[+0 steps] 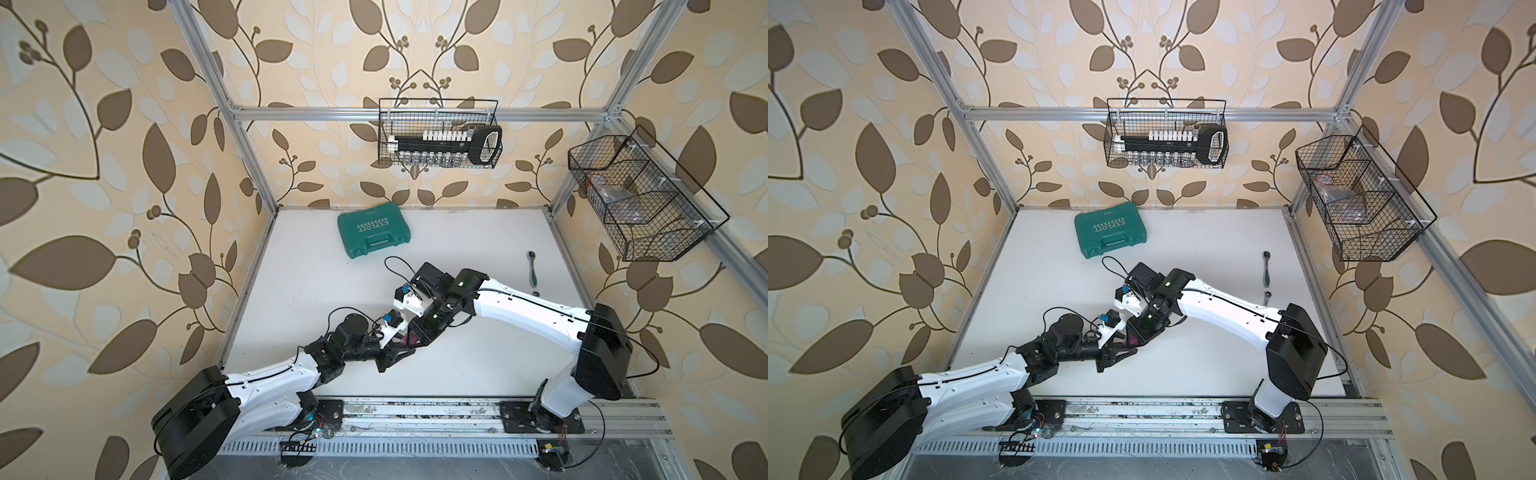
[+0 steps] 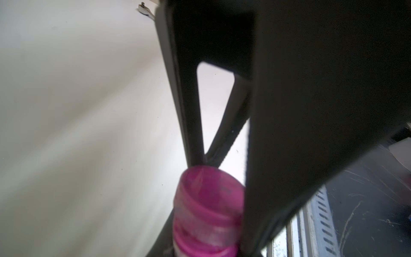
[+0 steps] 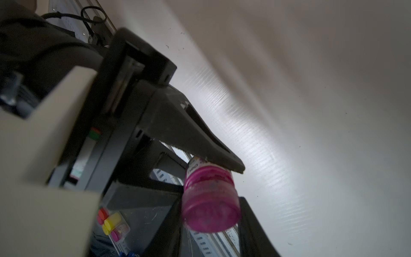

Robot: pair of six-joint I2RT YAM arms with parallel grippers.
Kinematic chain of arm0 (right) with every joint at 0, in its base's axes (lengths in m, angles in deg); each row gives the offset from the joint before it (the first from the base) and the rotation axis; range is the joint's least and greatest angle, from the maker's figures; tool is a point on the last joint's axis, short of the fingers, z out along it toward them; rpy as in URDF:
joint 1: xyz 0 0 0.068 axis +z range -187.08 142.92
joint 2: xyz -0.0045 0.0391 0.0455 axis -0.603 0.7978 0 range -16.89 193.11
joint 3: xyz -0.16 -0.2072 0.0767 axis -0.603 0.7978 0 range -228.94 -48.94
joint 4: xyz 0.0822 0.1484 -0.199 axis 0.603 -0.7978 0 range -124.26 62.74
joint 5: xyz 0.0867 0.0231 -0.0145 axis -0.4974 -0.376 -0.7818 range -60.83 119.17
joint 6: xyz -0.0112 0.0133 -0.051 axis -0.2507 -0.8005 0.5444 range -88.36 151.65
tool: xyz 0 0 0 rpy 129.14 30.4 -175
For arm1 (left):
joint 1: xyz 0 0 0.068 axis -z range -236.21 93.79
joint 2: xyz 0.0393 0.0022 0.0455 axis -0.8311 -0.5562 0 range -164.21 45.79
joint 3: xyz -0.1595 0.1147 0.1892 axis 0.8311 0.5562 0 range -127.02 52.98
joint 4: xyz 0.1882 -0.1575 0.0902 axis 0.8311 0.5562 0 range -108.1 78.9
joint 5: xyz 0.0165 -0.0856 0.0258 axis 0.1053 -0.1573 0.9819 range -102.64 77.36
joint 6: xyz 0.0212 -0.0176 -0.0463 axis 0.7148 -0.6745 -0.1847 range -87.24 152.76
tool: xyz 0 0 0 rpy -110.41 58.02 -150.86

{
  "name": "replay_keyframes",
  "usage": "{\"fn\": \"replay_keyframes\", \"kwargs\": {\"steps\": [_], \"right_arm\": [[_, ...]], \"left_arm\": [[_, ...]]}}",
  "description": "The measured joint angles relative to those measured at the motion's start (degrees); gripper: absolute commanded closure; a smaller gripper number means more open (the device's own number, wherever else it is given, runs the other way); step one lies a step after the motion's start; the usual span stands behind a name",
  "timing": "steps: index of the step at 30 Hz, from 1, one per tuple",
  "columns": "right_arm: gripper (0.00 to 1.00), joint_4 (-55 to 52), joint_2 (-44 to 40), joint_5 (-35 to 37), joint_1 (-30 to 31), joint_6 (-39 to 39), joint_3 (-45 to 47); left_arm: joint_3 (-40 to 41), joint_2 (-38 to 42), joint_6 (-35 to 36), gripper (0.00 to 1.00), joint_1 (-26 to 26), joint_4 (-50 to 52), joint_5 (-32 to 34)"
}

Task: Close the paint jar lid
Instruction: Close the lid on the paint jar.

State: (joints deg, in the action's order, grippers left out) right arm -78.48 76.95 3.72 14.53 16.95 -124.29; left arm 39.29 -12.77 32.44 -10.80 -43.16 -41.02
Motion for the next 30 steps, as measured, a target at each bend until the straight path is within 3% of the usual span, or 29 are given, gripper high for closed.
{"fn": "replay_keyframes", "kwargs": {"steps": [30], "right_arm": [[0.44,0.66,-5.88,-4.83,-4.02,-2.43,0.81]], "left_arm": [[-1.77,-1.29,4.44,0.91,0.44,-8.20,1.77]]}}
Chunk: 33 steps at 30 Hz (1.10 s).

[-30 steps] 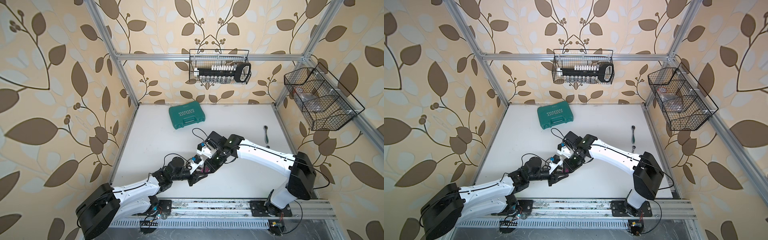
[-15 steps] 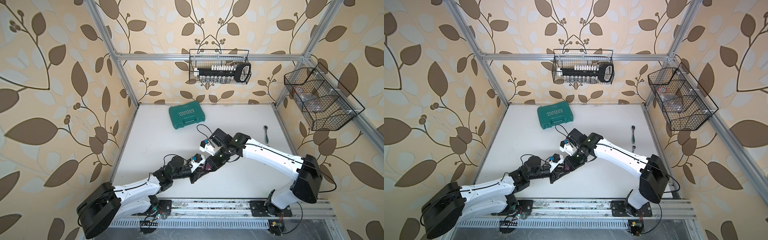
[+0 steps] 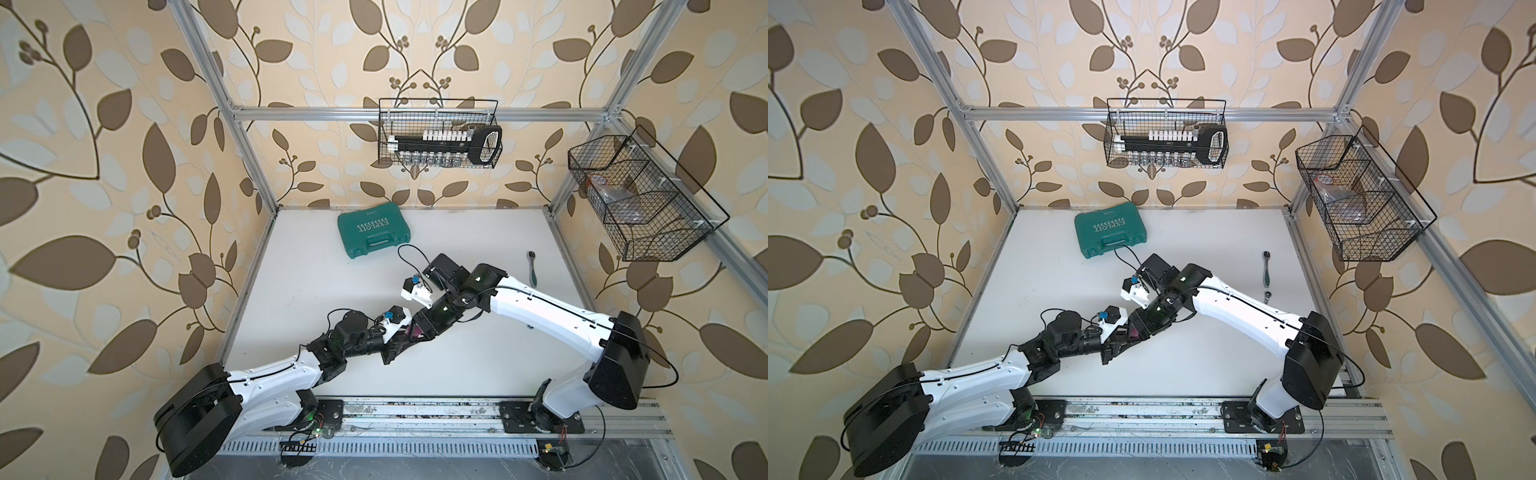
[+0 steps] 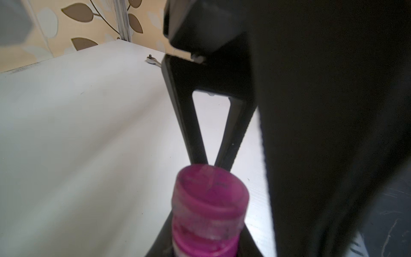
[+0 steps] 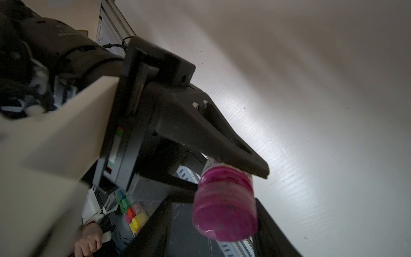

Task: Close the paint jar lid
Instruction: Close the lid on the paint jar, then screw the lid onto the paint jar.

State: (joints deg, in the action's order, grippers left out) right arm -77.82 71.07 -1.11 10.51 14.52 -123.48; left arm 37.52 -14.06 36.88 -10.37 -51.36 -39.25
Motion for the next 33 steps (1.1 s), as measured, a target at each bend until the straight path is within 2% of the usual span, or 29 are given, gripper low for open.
{"fn": "replay_keyframes", "kwargs": {"steps": [15,25,33], "right_arm": [[0.37,1.99,-4.94,-0.22,-3.89,-0.02,2.27],[0.40,3.61,-8.96,1.16,-3.89,-1.81,5.14],[0.43,4.59,-8.50,2.32,-3.02,-3.67,5.22]], "left_arm": [[-0.33,0.00,0.20,0.91,0.35,-0.87,0.02],[-0.33,0.00,0.20,0.92,0.35,-0.87,0.07],[-0.33,0.00,0.20,0.92,0.35,-0.87,0.07]]}}
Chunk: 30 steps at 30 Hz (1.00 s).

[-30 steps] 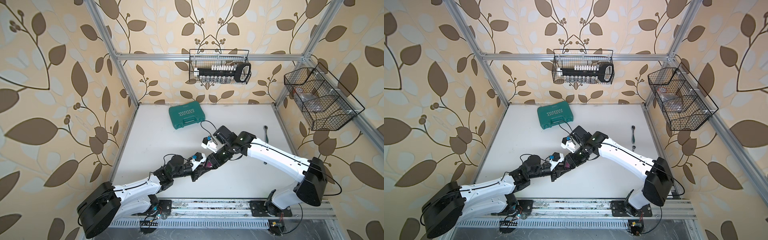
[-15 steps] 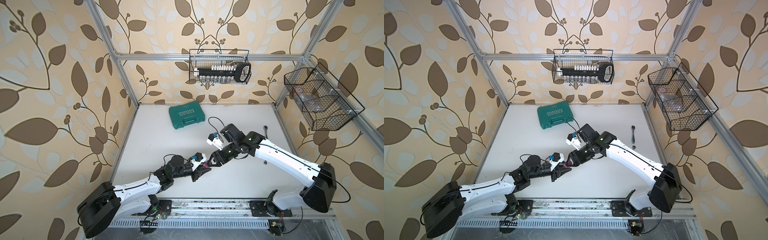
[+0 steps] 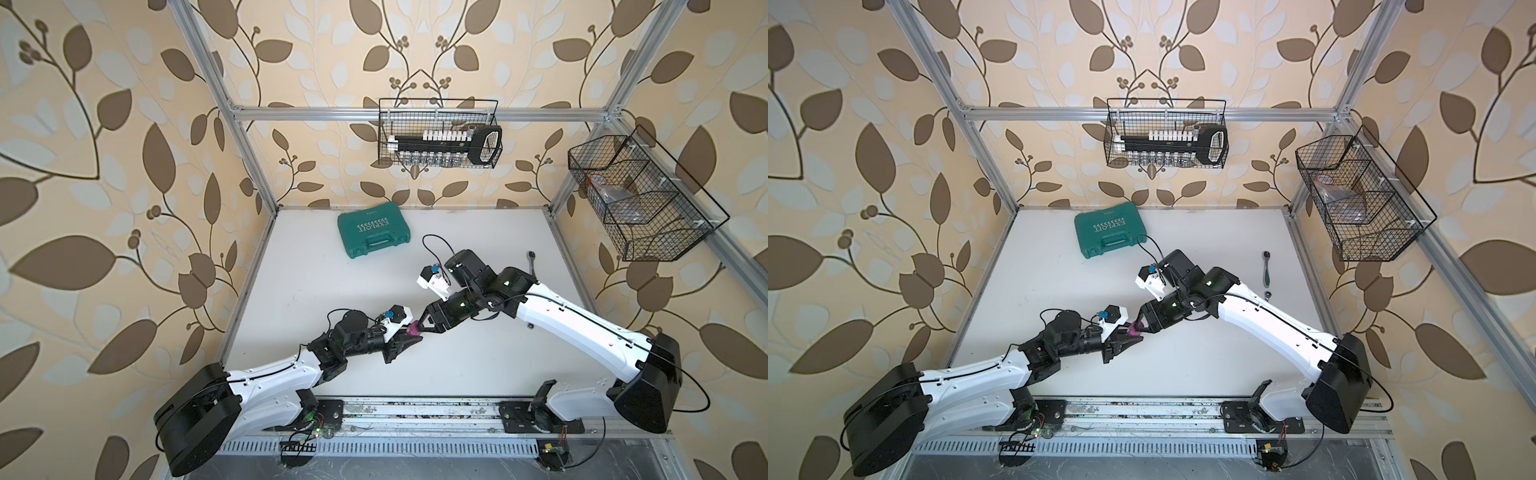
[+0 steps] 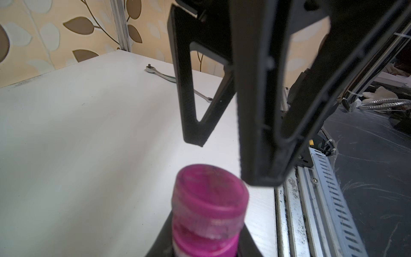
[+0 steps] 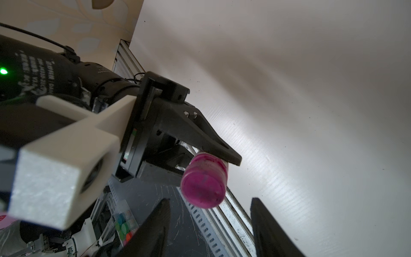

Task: Close the paint jar lid
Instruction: Screw the lid onto the paint jar.

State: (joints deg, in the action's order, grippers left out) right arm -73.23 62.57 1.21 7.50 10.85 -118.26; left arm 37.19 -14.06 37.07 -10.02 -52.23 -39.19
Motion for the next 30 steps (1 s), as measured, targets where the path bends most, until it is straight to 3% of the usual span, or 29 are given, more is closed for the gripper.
{"fn": "replay_keyframes", "kwargs": {"steps": [13,25,30], "right_arm": [[0.47,-0.44,3.80,1.38,1.62,-1.33,-2.01],[0.60,-0.98,4.74,1.60,2.40,-1.97,-2.82],[0.61,-1.29,5.11,1.84,2.67,-1.88,-3.56]], "left_arm": [[0.00,-0.02,0.00,0.92,0.00,0.02,0.04],[-0.15,-0.02,0.00,0.92,0.00,0.11,0.09],[-0.17,-0.02,0.00,0.92,0.00,0.11,0.09]]}}
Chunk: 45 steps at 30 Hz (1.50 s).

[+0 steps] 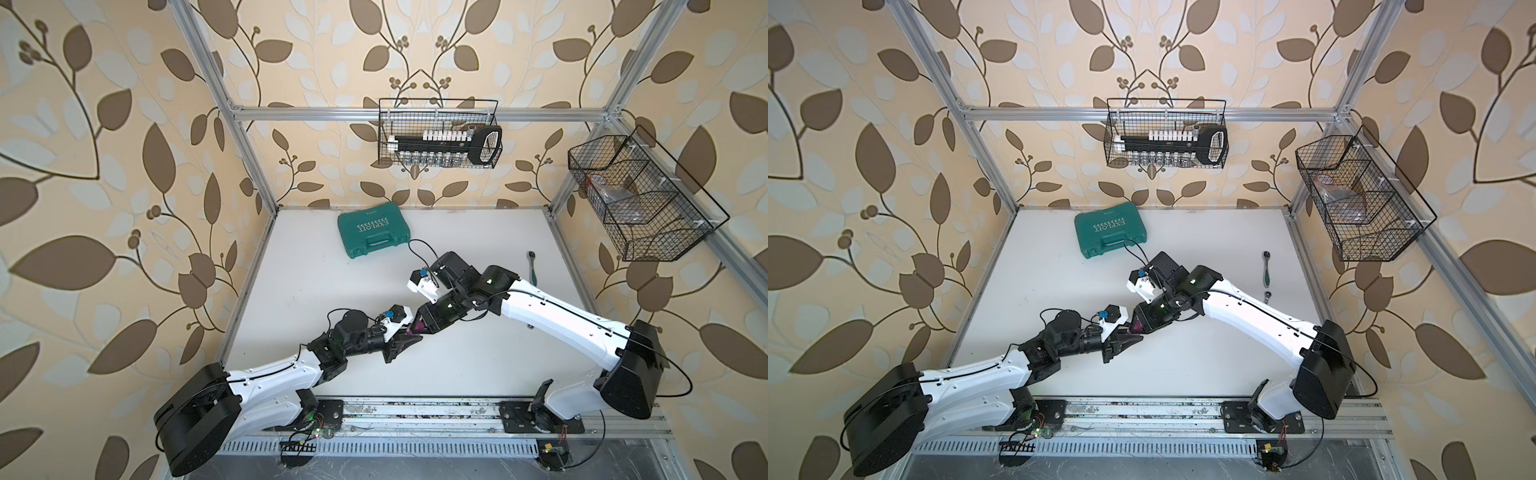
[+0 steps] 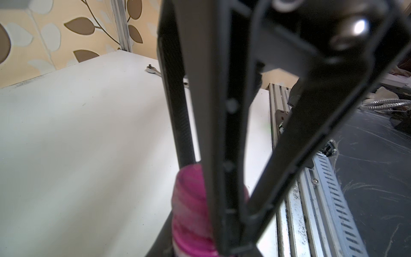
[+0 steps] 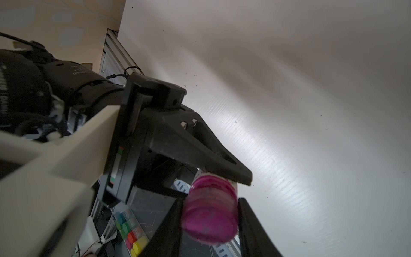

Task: Close the paint jar lid
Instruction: Screw the lid onto the paint jar.

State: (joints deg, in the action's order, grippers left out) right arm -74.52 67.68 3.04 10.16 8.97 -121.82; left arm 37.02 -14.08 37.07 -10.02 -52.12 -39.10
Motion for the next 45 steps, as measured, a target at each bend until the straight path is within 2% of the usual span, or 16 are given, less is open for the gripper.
{"fn": "replay_keyframes", "kwargs": {"steps": [9,17,22,32,45], "right_arm": [[0.55,-1.01,0.26,0.46,0.00,0.22,-0.98],[0.64,-1.64,0.26,0.81,0.00,0.37,-1.60],[0.65,-1.79,0.37,0.87,0.00,0.66,-1.60],[0.73,-2.54,1.31,1.20,0.28,1.29,-2.32],[0.76,-5.73,4.52,-0.66,0.66,11.41,-3.96]], "left_arm": [[-0.04,-0.02,0.00,0.93,0.00,-0.02,0.00],[-0.15,-0.31,0.00,0.93,0.00,-0.02,-0.07],[-0.15,-0.31,0.00,0.93,0.00,0.11,-0.04],[-0.15,-0.31,0.02,0.94,0.00,0.90,-0.07],[-0.15,-0.22,-0.02,0.98,0.00,4.24,-2.38]]}}
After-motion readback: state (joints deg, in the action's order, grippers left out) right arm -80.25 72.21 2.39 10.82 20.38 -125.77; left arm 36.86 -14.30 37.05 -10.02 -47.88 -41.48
